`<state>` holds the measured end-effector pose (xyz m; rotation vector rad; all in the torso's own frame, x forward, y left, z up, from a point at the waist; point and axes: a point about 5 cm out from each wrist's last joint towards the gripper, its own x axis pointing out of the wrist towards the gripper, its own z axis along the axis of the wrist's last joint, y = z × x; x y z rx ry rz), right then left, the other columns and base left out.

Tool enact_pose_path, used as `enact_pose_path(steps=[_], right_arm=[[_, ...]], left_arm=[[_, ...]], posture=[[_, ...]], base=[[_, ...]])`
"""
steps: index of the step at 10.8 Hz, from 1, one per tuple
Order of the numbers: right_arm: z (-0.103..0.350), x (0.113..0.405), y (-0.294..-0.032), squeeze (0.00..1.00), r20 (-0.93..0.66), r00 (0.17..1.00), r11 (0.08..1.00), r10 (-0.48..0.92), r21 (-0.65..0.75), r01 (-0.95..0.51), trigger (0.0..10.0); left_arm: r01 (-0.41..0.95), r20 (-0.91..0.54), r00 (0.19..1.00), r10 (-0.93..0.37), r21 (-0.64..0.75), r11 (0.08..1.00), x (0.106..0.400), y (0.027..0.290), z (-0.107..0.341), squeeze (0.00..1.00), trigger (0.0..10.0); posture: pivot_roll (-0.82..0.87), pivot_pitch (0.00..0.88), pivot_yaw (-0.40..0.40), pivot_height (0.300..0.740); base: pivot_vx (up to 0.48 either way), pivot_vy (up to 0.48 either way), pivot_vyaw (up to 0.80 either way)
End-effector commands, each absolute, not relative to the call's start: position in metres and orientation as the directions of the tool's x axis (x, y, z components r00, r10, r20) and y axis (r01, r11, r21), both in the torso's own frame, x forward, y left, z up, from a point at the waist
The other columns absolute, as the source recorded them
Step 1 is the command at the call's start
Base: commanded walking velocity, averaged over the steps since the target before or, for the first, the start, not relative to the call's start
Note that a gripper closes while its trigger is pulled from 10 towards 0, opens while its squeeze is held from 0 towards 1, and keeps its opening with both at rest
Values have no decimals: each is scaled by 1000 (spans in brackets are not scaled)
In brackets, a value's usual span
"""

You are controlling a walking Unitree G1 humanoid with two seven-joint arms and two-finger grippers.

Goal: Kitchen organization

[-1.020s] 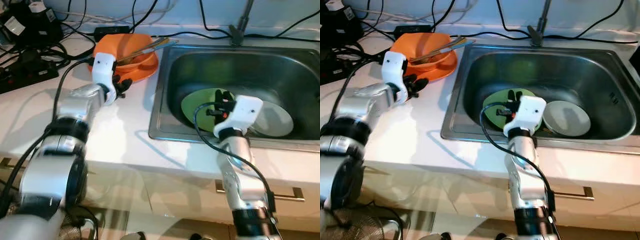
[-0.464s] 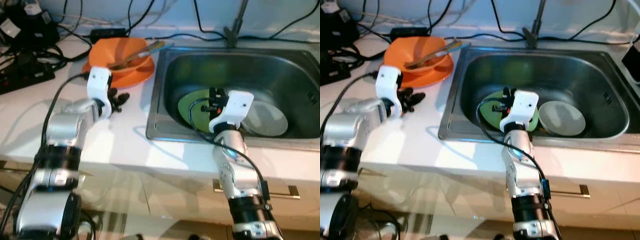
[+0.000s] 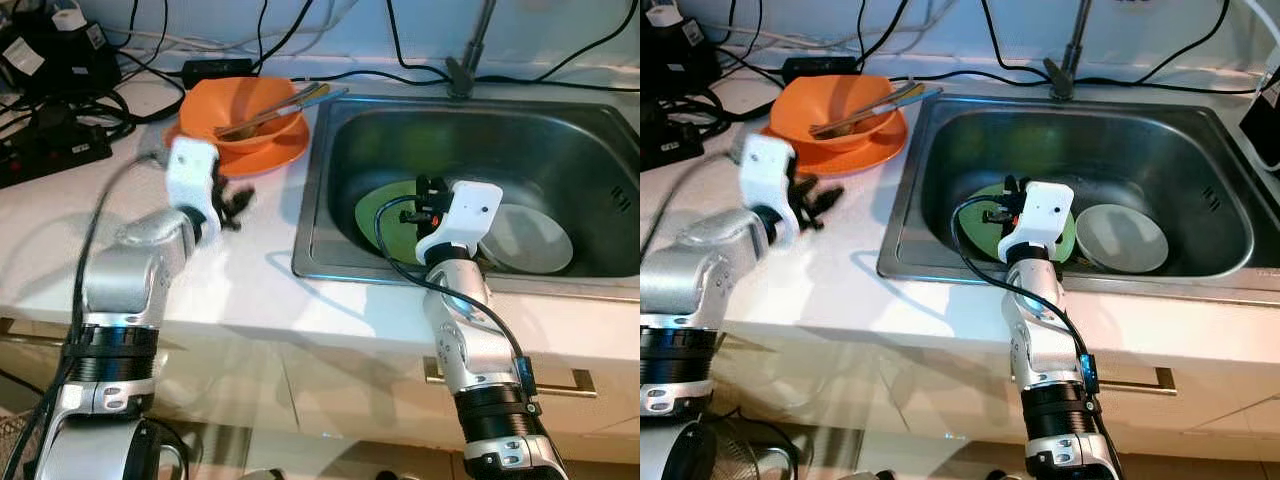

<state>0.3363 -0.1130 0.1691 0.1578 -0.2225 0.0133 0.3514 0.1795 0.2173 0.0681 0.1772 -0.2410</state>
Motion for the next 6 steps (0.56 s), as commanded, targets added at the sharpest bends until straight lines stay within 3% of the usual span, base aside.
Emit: enact_pose_path(steps=[1, 3, 6], right_arm=[[145, 332, -112, 0, 133, 991, 985, -2, 171, -21, 10000], [144, 330, -114, 0, 136, 991, 986, -4, 167, -19, 10000], [142, 325, -118, 0, 128, 992, 988, -15, 157, -5, 10000]], left_arm=[[221, -130, 969, -212, 61, 973, 354, 180, 231, 0, 10000], [201, -54, 979, -198, 56, 978, 359, 177, 246, 0, 10000], [190, -95, 978, -185, 44, 981, 377, 173, 246, 0, 10000]], posture=[[223, 134, 33, 740], [209, 139, 35, 740], [183, 158, 43, 740]], base=[[0, 0, 0], [0, 0, 0], [0, 0, 0]])
